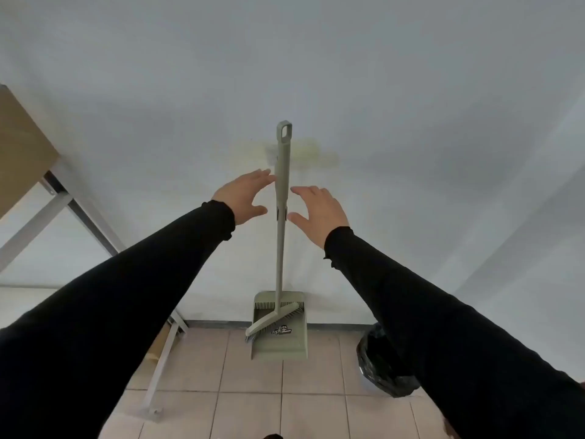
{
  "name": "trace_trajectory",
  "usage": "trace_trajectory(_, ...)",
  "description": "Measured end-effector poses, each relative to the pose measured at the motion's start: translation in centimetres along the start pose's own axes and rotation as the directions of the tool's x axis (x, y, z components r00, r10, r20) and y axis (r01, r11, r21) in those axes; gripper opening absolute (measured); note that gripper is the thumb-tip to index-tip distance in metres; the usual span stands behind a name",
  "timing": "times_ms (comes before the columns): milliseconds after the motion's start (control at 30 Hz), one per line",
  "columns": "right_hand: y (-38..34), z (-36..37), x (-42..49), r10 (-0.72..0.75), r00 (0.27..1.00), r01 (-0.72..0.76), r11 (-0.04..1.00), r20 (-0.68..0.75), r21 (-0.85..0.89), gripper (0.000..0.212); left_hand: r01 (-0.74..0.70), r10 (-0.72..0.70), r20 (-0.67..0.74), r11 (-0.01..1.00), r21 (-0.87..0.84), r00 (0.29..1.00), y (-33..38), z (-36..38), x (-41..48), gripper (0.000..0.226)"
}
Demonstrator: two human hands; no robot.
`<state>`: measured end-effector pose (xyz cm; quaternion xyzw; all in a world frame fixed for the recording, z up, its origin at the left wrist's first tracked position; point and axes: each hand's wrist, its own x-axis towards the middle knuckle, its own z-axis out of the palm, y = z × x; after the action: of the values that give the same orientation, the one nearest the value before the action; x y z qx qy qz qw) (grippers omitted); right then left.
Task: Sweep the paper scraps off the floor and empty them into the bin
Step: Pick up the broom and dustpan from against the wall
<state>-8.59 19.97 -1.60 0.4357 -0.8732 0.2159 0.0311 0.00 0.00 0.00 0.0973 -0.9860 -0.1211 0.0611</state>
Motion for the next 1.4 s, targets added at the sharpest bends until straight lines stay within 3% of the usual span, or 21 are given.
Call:
trace_trajectory(167, -1.1, -0.3, 2.5, 0.039, 0.992, -0.02, 0.988, -0.121, 0.154, 0.04, -0.16, 0.163, -0.015, 0.982, 0.098, 0.987, 0.0, -1.1, 3.5, 0.065)
trace_trajectory(300, -1.2, 0.2, 3.8, 0.087, 0.992, -0.065, 0.972, -0.09, 0.226, 0.035, -0.259, 0.257, 0.033, 0.947, 0.188, 0.966, 0.4, -1.7, 5.3, 0.034)
trace_trajectory(500, -1.0, -0.4, 4.2, 0.094, 0.995, -0.077, 0.927, -0.027, 0.368, 0.026, -0.368, 0.35, 0.115, 0.877, 0.309, 0.93, 0.9, -3.0, 7.2, 0.022)
trace_trajectory(600, -1.1, -1.7, 3.6, 0.093, 0.995, -0.055, 0.853, -0.047, 0.518, 0.014, -0.395, 0.367, 0.148, 0.87, 0.294, 0.918, 0.9, -4.5, 7.0, 0.022)
trace_trajectory(767, -1.3, -3.7, 2.9, 0.116, 0.992, -0.036, 0.651, -0.052, 0.758, 0.008, -0.221, 0.185, 0.25, 0.967, 0.127, 0.951, 0.7, -6.5, 5.0, 0.022)
trace_trajectory(933, -1.8, -1.4, 1.6, 0.054, 0.981, -0.184, 0.545, 0.184, 0.818, 0.021, -0.035, 0.057, 0.442, 0.998, -0.059, 0.895, 0.8, -3.9, 1.4, 0.033)
trace_trajectory(1067, -2.4, 1.2, -0.1, 0.044, 0.935, -0.337, 0.413, 0.351, 0.846, 0.033, 0.183, -0.064, 0.523, 0.966, -0.18, 0.85, -0.2, 0.5, -2.3, 0.036)
trace_trajectory(1167, -2.8, 3.4, -1.6, 0.07, 0.857, -0.507, 0.288, 0.51, 0.812, 0.054, 0.32, -0.159, 0.496, 0.911, -0.259, 0.853, -0.5, 3.9, -5.4, 0.041)
trace_trajectory(1233, -3.2, 4.8, -2.5, 0.103, 0.799, -0.6, 0.208, 0.593, 0.773, 0.055, 0.37, -0.219, 0.455, 0.888, -0.274, 0.863, -0.5, 6.2, -7.2, 0.038)
trace_trajectory(1333, -3.5, 6.9, -3.3, 0.2, 0.721, -0.689, 0.301, 0.663, 0.659, 0.057, 0.43, -0.289, 0.42, 0.855, -0.291, 0.86, -0.3, 8.6, -9.9, 0.021)
trace_trajectory(1400, -3.5, 8.1, -3.9, 0.164, 0.653, -0.746, 0.306, 0.74, 0.591, 0.064, 0.459, -0.32, 0.42, 0.841, -0.287, 0.849, -0.5, 9.5, -11.5, 0.016)
